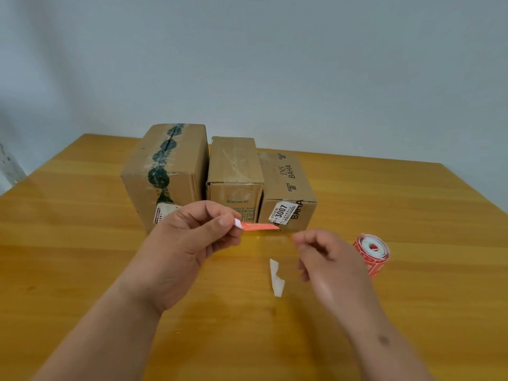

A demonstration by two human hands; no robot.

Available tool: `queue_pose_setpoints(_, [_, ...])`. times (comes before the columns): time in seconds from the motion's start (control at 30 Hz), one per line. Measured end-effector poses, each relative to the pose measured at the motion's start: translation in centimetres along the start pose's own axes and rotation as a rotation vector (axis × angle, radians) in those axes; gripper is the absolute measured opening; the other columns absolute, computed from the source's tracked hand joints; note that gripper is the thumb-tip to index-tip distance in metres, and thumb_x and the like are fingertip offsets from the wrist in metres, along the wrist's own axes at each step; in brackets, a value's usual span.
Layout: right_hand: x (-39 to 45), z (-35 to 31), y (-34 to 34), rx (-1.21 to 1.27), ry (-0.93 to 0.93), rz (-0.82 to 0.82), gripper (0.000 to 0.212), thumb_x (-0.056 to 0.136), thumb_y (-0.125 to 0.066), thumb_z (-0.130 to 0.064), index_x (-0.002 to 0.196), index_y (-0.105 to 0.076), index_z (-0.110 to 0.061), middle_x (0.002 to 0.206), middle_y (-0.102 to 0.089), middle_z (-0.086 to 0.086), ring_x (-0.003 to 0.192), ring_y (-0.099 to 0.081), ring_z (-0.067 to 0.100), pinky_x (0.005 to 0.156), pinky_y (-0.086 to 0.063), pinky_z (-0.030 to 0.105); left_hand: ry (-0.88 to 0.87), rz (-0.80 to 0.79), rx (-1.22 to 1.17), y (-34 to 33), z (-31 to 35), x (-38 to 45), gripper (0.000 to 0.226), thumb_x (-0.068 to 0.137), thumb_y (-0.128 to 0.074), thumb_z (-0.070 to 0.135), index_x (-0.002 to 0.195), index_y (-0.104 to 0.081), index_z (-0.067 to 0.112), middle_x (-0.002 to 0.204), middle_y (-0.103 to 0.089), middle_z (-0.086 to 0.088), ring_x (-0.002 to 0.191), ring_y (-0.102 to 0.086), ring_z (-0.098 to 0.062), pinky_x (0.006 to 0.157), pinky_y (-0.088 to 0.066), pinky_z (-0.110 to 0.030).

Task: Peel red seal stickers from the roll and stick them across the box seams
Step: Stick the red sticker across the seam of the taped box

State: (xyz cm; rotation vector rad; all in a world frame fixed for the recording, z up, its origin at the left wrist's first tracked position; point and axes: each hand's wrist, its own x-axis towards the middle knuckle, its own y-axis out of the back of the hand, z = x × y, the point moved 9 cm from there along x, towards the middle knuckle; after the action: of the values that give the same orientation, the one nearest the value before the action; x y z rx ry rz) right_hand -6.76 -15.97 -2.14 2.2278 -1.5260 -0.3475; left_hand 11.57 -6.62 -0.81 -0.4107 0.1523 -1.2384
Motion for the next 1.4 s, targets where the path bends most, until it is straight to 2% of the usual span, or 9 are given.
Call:
queue_pose_setpoints(0.1, [-0.5,-0.3,-3.0,0.525,-0.224,-0.247,0.029,0.087,-0.06,-0.037,0.081,-0.068,-0.01,0.07,-0.064,0.006,0.056,-0.055,0.016,0.051,-0.04,0.028,0.008,-0.083,0.102,-1.1,0.4,-0.2,0.034,0.064,-0.085,0.039,0.082,-0.076,0.011,0.076,-0.07,-0.009,0.074,-0.066,-0.015,0.07,-0.054,-0.022])
queue_pose_setpoints(0.17, [-0.7,-0.8,-3.8,0.596,-0.229,-0.315,0.026,0.084,-0.063,-0.036,0.075,-0.064,-0.011,0.064,-0.06,0.008,0.051,-0.049,0.015,0.049,-0.036,0.028,0.023,-0.122,0.183,-1.4,0.5,-0.5,0.034,0.066,-0.083,0.04,0.083,-0.076,0.011,0.077,-0.07,-0.01,0.075,-0.065,-0.017,0.071,-0.053,-0.021])
queue_pose_setpoints(0.33, [0.0,-0.9,-3.5,0.572,-0.162,-0.265,0.017,0.083,-0.067,-0.012,0.066,-0.068,-0.016,0.058,-0.053,0.005,0.05,-0.044,0.014,0.05,-0.034,0.027,0.094,-0.128,0.292,-1.1,0.1,-0.9,0.013,0.074,-0.081,0.022,0.082,-0.078,0.012,0.076,-0.071,-0.011,0.076,-0.066,-0.019,0.073,-0.052,-0.021])
queue_pose_setpoints(0.53, [0.4,-1.3,-2.9,0.585,-0.127,-0.241,0.014,0.065,-0.075,-0.021,0.074,-0.073,-0.01,0.062,-0.056,0.006,0.051,-0.045,0.012,0.051,-0.036,0.025,0.132,-0.076,0.311,0.1,0.3,-0.9,0.008,0.074,-0.078,0.011,0.081,-0.079,0.013,0.08,-0.073,-0.014,0.076,-0.067,-0.019,0.072,-0.053,-0.021])
queue_pose_setpoints(0.87, [0.7,-4.0,-2.6,0.327,0.069,-0.007,0.016,0.083,-0.071,-0.023,0.089,-0.074,-0.037,0.067,-0.07,-0.011,0.054,-0.055,-0.001,0.055,-0.047,0.012,0.118,0.063,0.468,2.6,1.5,-1.0,0.028,0.083,-0.064,-0.007,0.08,-0.078,0.017,0.084,-0.074,-0.011,0.08,-0.069,-0.02,0.086,-0.053,-0.04])
queue_pose_setpoints(0.97, [0.9,-5.1,-3.3,0.358,0.101,-0.005,0.021,0.082,-0.071,-0.017,0.09,-0.071,-0.036,0.069,-0.065,-0.007,0.059,-0.055,0.003,0.059,-0.05,0.017,0.127,0.099,0.397,3.4,2.0,-1.1,0.015,0.081,-0.069,0.004,0.09,-0.075,0.015,0.085,-0.074,-0.012,0.08,-0.069,-0.022,0.087,-0.055,-0.042])
queue_pose_setpoints(1.1, [0.8,-7.1,-4.7,0.308,0.199,-0.054,0.013,0.084,-0.068,-0.014,0.086,-0.071,-0.026,0.066,-0.059,-0.006,0.062,-0.056,0.01,0.062,-0.051,0.027,0.188,0.169,0.388,4.6,1.8,-1.1,0.035,0.067,-0.08,0.026,0.1,-0.072,0.017,0.075,-0.068,-0.002,0.071,-0.063,-0.014,0.074,-0.056,-0.031])
queue_pose_setpoints(1.23, [0.1,-8.8,-5.9,0.205,0.316,-0.084,0.012,0.086,-0.066,-0.016,0.08,-0.067,-0.027,0.069,-0.059,-0.009,0.063,-0.052,0.003,0.057,-0.043,0.015,0.221,0.182,0.507,5.2,1.6,-1.2,0.004,0.079,-0.077,0.019,0.082,-0.076,0.021,0.07,-0.06,0.005,0.069,-0.058,-0.009,0.068,-0.056,-0.026])
queue_pose_setpoints(1.4, [-0.5,-9.4,-6.7,0.066,0.406,-0.05,0.016,0.087,-0.064,-0.022,0.077,-0.06,-0.034,0.1,-0.045,-0.022,0.087,-0.049,0.001,0.069,-0.036,0.009,0.227,0.211,0.576,5.9,1.5,-1.5,0.012,0.085,-0.072,0.02,0.074,-0.069,0.017,0.068,-0.05,0.002,0.064,-0.05,-0.011,0.064,-0.057,-0.028])
